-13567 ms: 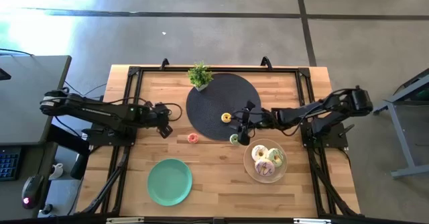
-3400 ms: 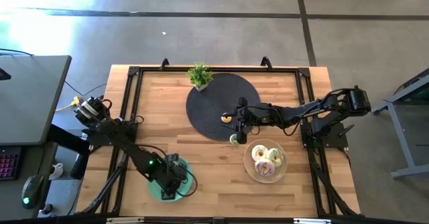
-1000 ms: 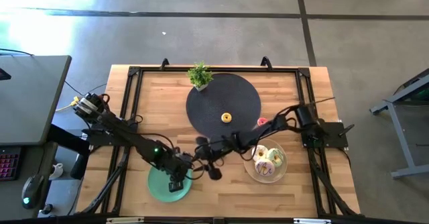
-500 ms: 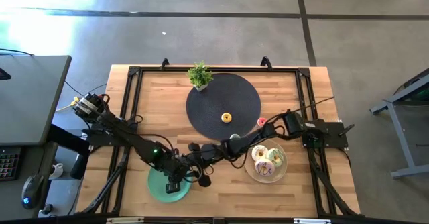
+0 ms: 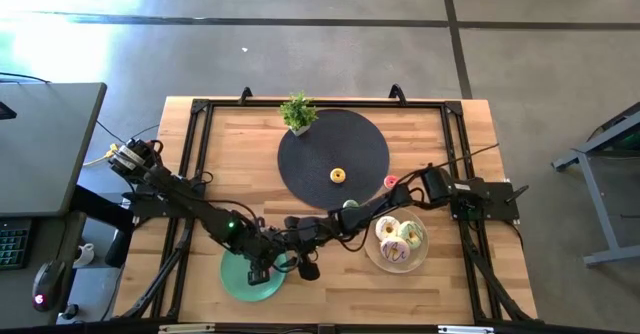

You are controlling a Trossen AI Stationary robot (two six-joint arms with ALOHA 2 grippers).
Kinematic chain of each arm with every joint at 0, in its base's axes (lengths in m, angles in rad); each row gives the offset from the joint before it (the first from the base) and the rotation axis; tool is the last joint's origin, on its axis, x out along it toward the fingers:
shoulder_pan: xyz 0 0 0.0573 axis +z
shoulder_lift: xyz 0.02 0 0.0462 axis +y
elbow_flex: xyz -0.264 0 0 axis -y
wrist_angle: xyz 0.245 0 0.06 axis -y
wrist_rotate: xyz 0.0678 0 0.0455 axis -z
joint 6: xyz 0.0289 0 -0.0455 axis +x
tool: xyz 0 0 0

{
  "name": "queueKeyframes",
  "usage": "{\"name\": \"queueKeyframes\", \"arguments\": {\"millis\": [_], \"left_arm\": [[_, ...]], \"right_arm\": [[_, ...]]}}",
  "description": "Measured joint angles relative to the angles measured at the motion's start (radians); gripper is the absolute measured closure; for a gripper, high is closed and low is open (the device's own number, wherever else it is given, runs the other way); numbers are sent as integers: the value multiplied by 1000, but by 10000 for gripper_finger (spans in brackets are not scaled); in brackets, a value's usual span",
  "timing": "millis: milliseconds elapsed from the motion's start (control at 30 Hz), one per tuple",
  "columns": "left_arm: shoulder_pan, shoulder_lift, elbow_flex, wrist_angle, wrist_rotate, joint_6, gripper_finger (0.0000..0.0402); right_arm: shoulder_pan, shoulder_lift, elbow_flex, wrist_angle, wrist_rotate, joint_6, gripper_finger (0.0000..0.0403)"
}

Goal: Pick & Place donuts
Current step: Put the small green donut on the blue plate

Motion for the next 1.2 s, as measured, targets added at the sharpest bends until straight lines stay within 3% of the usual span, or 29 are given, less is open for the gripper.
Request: {"name": "queueKeyframes", "arguments": {"millis": [233, 400, 567, 700, 867, 1033, 1200], "left_arm": [[0, -10, 0, 4, 15, -5, 224], [1, -77, -1, -1, 14, -27, 224], [0, -198, -1, -54, -86, -27, 224], [1, -341, -1, -185, -262, -23, 224], [1, -498, -1, -325, -471, -28, 224], [1, -609, -1, -371, -500, -30, 224], [1, -640, -1, -378, -507, -29, 224]], "right_arm": [[-2, -99, 0, -115, 19, -76, 222], [-12, -251, 0, -433, 218, -215, 222], [-26, -390, 0, -782, 416, -247, 222], [-45, -482, 0, -970, 521, -224, 222], [-111, -548, -66, -1048, 466, -181, 222], [-178, -580, -235, -925, 284, -109, 222], [-200, -587, -366, -849, 278, -71, 222]]}}
